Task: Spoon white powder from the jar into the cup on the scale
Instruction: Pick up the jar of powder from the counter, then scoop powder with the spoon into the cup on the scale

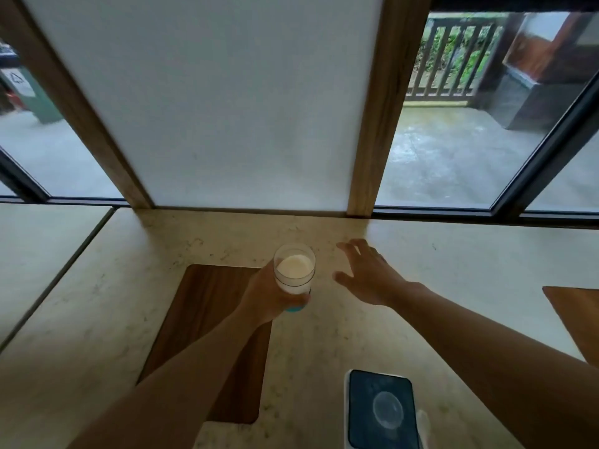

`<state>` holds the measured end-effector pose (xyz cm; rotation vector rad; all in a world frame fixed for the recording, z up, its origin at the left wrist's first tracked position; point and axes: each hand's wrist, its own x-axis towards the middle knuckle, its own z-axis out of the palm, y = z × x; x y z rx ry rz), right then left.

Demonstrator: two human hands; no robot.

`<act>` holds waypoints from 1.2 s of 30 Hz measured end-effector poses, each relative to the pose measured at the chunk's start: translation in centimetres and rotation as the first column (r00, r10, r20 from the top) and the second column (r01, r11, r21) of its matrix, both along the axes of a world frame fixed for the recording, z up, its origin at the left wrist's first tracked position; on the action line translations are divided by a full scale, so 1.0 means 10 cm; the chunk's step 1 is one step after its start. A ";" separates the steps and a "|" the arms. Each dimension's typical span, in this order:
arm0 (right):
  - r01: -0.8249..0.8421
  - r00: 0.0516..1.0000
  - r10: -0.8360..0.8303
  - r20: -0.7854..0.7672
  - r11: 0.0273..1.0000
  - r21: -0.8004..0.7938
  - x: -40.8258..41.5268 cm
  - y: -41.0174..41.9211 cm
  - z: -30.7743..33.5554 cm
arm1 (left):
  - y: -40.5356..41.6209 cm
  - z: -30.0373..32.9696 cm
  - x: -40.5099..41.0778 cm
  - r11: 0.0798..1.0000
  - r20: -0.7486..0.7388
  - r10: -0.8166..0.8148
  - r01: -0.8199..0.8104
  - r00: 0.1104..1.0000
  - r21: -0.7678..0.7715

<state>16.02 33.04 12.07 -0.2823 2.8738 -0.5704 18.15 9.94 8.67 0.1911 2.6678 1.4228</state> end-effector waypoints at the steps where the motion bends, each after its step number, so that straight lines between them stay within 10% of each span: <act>1: 0.008 1.000 -0.008 0.007 1.000 -0.002 0.08 0.04 0.01 | 0.04 0.01 0.08 1.000 0.001 0.001 -0.001 1.000 -0.005; 36: 0.195 0.945 -0.179 0.273 0.980 -0.031 2.07 1.25 -0.85 | 0.65 -0.49 1.79 0.984 0.145 0.031 -0.004 0.989 -0.180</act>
